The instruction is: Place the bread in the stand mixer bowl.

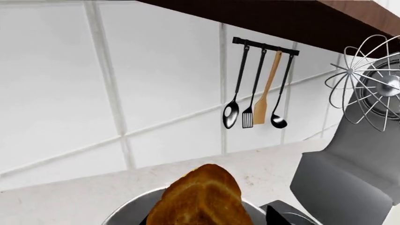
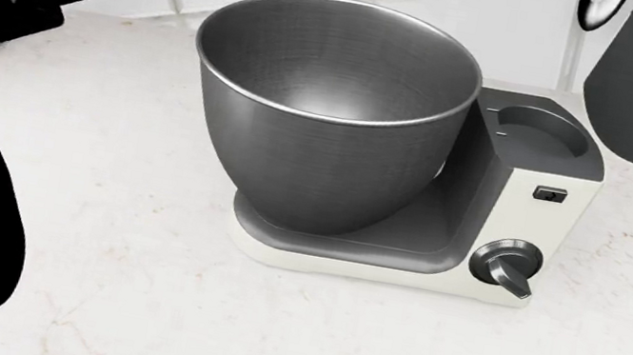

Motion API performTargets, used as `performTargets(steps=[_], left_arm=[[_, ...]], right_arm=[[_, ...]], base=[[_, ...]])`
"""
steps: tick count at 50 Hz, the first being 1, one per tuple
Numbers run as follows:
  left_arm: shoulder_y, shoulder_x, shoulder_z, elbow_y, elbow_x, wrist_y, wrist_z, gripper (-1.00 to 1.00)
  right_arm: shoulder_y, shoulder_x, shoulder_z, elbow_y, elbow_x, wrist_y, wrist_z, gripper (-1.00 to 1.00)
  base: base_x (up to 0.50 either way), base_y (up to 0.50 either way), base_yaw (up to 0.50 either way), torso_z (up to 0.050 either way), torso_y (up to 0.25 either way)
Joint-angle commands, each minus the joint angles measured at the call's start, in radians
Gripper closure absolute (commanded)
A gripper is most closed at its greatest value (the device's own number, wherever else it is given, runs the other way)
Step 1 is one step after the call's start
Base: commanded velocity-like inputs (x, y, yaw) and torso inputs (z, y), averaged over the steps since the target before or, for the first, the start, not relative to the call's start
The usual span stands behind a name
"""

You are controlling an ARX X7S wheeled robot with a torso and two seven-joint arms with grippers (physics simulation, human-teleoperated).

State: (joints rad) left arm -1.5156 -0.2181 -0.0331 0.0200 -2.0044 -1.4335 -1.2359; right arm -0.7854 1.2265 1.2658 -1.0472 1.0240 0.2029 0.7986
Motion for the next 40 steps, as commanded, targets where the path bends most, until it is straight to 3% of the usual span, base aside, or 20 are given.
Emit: performTargets(steps=[1, 27, 28, 40], left_arm=[[0.031, 0.008, 0.083, -0.043, -0.070, 0.035, -0.070, 1.00], [0.057, -0.006, 0.149, -0.031, -0.007, 0.039, -0.016, 1.00], [0.056, -0.005, 0.150, -0.028, -0.006, 0.039, -0.013, -1.00], [0.050, -0.011, 0.159, -0.011, -0.015, 0.051, 0.016, -1.00]], right_arm=[[0.000, -0.036, 0.016, 0.000, -0.028, -0.018, -0.038, -1.00], [0.000, -0.069, 0.017, 0.000, -0.036, -0.023, -0.060, -1.00], [0.000, -0.068, 0.018, 0.000, -0.035, -0.023, -0.059, -1.00], [0.000, -0.074, 0.020, 0.000, -0.035, -0.021, -0.065, -1.00]], base=[[0.00, 0.00, 0.00, 0.000, 0.000], [0.00, 0.00, 0.00, 0.000, 0.001], [0.00, 0.00, 0.00, 0.000, 0.000], [0.00, 0.00, 0.00, 0.000, 0.000]])
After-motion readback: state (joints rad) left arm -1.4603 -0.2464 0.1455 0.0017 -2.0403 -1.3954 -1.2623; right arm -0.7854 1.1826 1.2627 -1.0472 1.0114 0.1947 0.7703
